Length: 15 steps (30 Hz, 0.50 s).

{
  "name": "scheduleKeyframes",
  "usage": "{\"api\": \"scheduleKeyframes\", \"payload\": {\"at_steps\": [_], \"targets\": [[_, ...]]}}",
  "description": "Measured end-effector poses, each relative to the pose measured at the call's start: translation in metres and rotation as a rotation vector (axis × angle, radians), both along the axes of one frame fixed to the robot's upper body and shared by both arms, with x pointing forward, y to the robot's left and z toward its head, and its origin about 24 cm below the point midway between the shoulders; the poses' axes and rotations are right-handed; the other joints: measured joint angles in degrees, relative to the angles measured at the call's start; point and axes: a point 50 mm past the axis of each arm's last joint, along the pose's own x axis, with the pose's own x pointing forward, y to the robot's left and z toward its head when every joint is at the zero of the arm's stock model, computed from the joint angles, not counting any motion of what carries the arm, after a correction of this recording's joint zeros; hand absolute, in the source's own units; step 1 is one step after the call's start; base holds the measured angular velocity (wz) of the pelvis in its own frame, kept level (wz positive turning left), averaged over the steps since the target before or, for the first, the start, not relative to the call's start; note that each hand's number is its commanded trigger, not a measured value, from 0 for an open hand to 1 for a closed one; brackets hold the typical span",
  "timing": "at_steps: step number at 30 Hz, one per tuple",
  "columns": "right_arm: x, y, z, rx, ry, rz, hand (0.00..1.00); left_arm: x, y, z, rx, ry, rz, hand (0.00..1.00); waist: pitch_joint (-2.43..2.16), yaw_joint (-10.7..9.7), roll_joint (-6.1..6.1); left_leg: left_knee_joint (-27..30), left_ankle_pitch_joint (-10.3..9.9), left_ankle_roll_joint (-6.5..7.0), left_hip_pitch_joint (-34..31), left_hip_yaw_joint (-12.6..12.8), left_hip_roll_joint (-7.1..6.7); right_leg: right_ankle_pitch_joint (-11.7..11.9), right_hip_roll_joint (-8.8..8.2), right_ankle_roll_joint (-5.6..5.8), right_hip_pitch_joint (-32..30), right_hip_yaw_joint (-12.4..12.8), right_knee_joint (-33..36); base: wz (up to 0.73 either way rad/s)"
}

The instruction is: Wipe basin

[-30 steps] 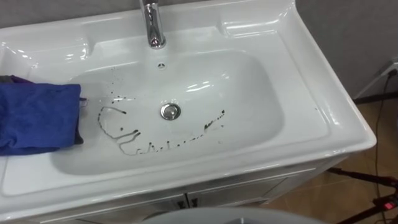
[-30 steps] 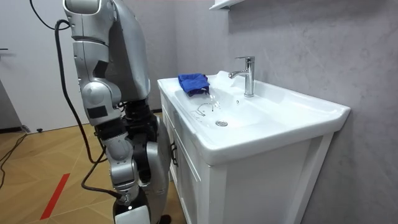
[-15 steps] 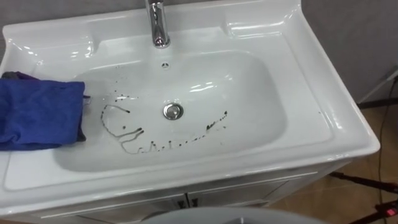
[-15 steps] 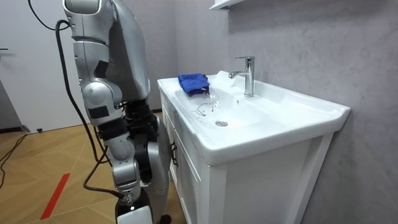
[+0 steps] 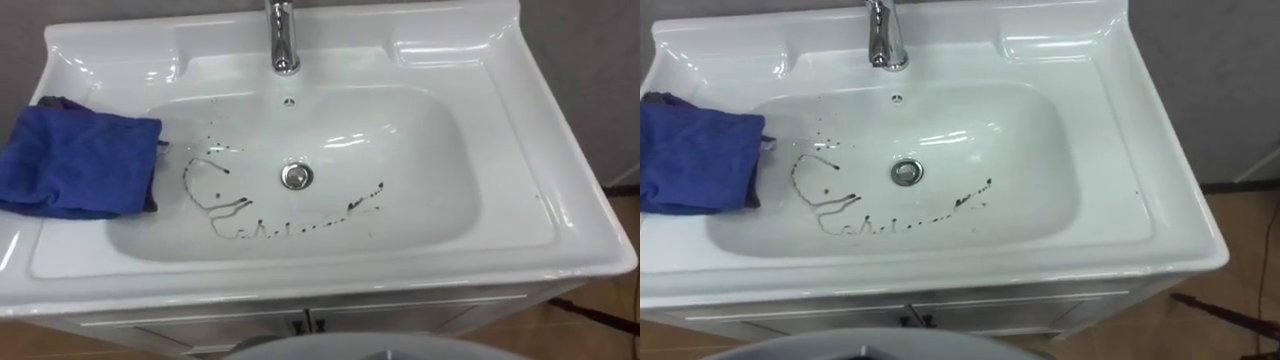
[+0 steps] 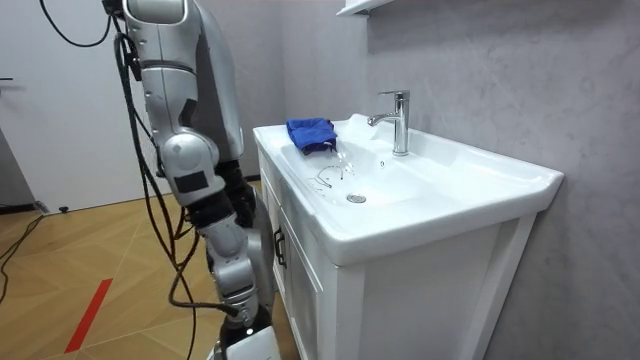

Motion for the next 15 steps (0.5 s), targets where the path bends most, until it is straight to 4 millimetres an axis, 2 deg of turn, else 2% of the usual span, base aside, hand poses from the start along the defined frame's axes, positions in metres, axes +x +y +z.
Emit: {"api": "scheduleKeyframes", "payload": {"at_steps": [2, 5, 9, 11, 15], "targets": [[0.002, -0.003, 0.001, -0.017, -0.019, 0.004, 0.0, -0.004, 0.008, 0.004, 0.073, -0.002, 0.065, 0.0, -0.02, 1.3, 0.2, -0.4, 0.4, 0.07, 0.1, -0.6, -0.29, 0.0, -0.27, 0.0, 0.2, -1.1, 0.0, 0.13], [0.008, -0.009, 0.003, -0.032, -0.058, 0.0, 0.0, -0.01, 0.021, 0.011, 0.181, -0.002, 0.142, 0.0, -0.01, 1.8, 0.2, -1.3, 1.4, 0.11, 0.0, -2.1, -0.99, 0.0, -0.6, 0.01, 0.2, -1.9, -0.1, 0.23], [0.01, -0.016, 0.006, -0.074, -0.087, -0.034, 0.0, -0.007, 0.039, 0.023, 0.357, -0.018, 0.173, 0.0, 0.07, 3.0, 0.45, -1.4, 2.1, 0.02, -0.3, -3.5, -1.35, 0.0, -0.8, 0.01, 0.2, -3.2, -0.1, 0.2], [0.013, -0.017, 0.006, -0.085, -0.111, -0.03, 0.0, -0.001, 0.052, 0.033, 0.49, -0.051, 0.219, 0.0, 0.06, 3.3, 0.42, -1.7, 2.6, -0.15, -0.5, -4.4, -1.75, -0.3, -1.22, -0.29, 0.1, -3.5, -0.5, 0.21], [0.014, -0.02, 0.008, -0.118, -0.147, -0.023, 0.0, 0.018, 0.076, 0.055, 0.718, -0.14, 0.272, 0.0, -0.02, 4.7, 0.74, -1.8, 3.0, -0.37, -1.3, -4.7, -2.19, -1.2, -1.58, -0.96, -0.3, -4.2, -1.0, 0.07]]}}
